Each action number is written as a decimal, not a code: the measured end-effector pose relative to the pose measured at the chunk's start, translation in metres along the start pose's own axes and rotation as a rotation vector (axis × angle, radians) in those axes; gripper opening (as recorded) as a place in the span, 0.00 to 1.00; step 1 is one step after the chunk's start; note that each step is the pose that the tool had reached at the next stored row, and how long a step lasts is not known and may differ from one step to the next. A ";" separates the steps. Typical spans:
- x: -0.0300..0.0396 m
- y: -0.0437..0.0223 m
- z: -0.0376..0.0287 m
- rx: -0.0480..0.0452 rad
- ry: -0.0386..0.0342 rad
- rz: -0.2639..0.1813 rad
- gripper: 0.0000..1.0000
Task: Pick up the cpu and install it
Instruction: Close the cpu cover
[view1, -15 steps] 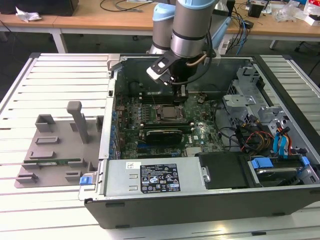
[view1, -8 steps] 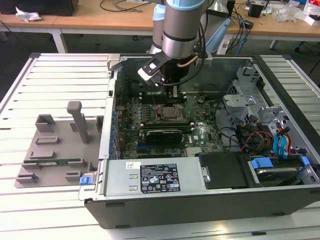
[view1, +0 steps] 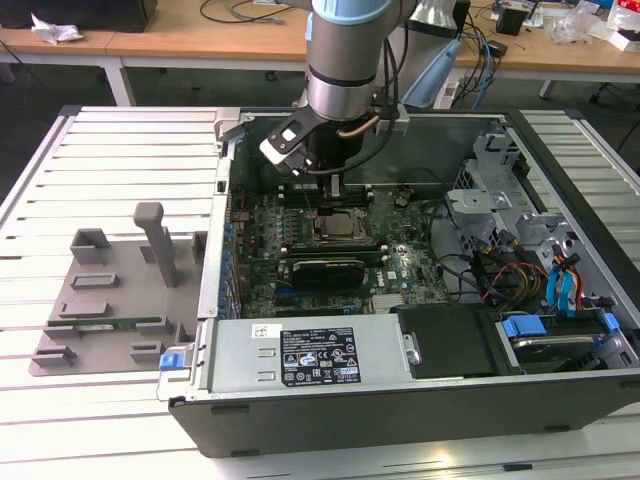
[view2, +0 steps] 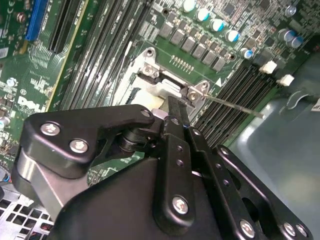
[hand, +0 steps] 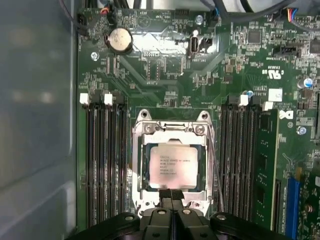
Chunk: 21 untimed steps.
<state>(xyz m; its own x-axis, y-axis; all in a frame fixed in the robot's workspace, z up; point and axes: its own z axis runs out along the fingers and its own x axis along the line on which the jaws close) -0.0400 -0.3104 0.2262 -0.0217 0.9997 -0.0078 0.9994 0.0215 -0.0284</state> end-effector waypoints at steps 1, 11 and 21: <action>0.0001 -0.0016 0.0005 0.0000 0.0000 0.000 0.11; 0.0002 -0.0019 0.0193 0.0000 -0.0003 -0.001 0.11; -0.0001 0.0112 0.0177 0.0000 -0.0006 -0.001 0.11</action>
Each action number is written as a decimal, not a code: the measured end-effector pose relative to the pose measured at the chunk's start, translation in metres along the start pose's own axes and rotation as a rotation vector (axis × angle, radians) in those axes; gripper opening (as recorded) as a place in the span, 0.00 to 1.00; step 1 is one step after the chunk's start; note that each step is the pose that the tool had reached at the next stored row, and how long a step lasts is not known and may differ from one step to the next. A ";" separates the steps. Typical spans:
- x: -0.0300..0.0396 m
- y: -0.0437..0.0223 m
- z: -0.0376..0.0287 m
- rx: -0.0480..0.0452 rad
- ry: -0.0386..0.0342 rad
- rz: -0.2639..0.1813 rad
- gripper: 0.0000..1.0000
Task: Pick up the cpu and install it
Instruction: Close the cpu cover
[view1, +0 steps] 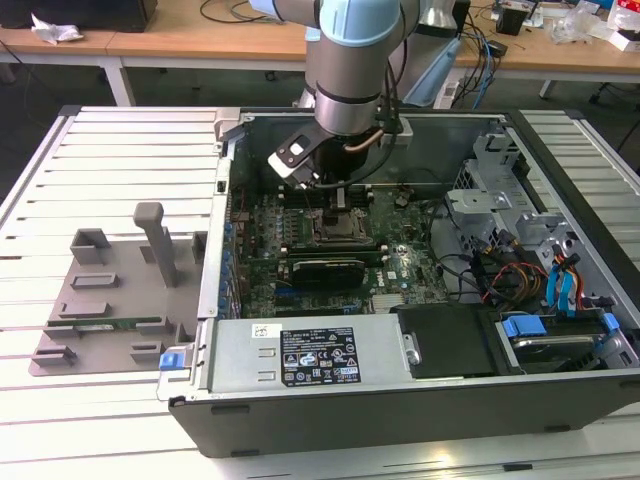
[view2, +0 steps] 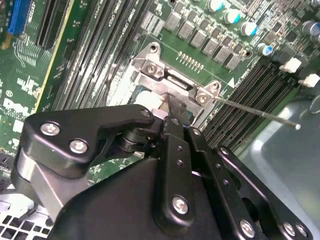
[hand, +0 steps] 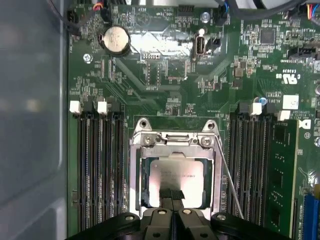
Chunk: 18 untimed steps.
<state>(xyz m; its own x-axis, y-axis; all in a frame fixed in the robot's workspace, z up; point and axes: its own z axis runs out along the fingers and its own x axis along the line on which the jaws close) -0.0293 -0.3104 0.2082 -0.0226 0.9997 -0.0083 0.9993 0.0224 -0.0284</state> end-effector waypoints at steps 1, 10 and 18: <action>0.0000 0.0004 -0.0012 -0.0002 0.0003 0.000 0.11; -0.0003 0.0079 -0.0129 0.0000 0.0000 0.000 0.11; -0.0004 0.0086 -0.0239 0.0000 0.0000 0.000 0.11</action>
<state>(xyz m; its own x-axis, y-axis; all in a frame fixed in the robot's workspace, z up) -0.0201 -0.3104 0.2318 -0.0226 0.9997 -0.0083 0.9993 0.0223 -0.0284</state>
